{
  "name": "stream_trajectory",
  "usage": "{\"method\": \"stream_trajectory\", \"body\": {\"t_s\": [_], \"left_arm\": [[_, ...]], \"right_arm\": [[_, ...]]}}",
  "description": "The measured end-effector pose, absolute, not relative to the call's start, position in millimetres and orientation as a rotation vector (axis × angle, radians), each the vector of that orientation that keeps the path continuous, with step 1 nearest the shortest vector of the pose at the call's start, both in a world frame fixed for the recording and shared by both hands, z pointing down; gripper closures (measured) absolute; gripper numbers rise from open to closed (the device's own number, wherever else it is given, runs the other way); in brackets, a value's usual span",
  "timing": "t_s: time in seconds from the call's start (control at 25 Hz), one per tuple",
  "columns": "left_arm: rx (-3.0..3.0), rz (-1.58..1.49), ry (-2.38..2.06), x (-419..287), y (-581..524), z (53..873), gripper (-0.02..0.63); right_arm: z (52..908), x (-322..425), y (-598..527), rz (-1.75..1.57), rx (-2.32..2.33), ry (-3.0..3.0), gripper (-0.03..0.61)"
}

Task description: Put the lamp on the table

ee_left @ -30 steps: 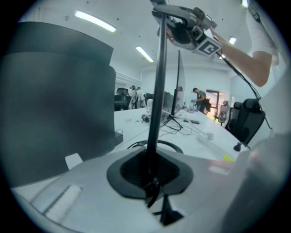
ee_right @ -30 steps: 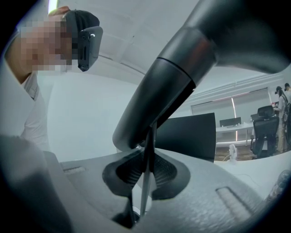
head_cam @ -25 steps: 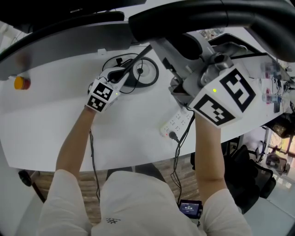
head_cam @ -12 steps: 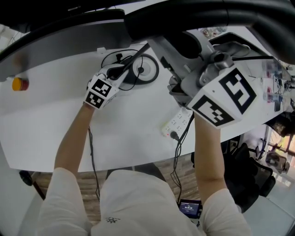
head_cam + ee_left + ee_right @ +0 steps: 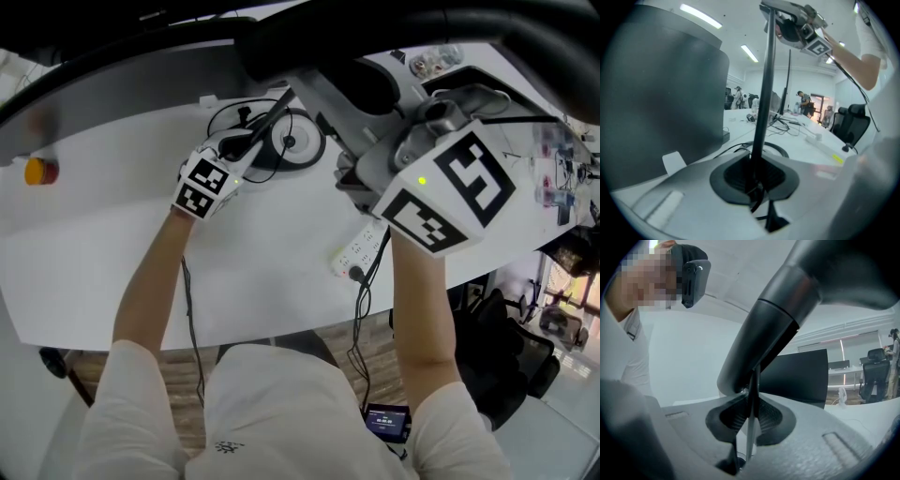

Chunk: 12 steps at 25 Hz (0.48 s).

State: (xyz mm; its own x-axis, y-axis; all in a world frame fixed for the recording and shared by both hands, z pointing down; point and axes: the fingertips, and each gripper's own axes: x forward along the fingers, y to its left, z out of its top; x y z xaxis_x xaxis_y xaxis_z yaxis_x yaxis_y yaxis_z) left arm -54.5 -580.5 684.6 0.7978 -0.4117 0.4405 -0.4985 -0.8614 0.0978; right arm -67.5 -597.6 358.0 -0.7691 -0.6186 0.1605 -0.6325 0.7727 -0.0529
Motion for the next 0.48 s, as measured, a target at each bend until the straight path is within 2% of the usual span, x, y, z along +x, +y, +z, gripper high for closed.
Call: {"method": "stream_trajectory", "body": {"t_s": [0.48], "left_arm": [[2.778, 0.613, -0.703, -56.3, -587.2, 687.9, 0.583]], "right_arm": [[358.5, -74.8, -597.6, 0.144, 0.995, -2.816, 0.549]]}}
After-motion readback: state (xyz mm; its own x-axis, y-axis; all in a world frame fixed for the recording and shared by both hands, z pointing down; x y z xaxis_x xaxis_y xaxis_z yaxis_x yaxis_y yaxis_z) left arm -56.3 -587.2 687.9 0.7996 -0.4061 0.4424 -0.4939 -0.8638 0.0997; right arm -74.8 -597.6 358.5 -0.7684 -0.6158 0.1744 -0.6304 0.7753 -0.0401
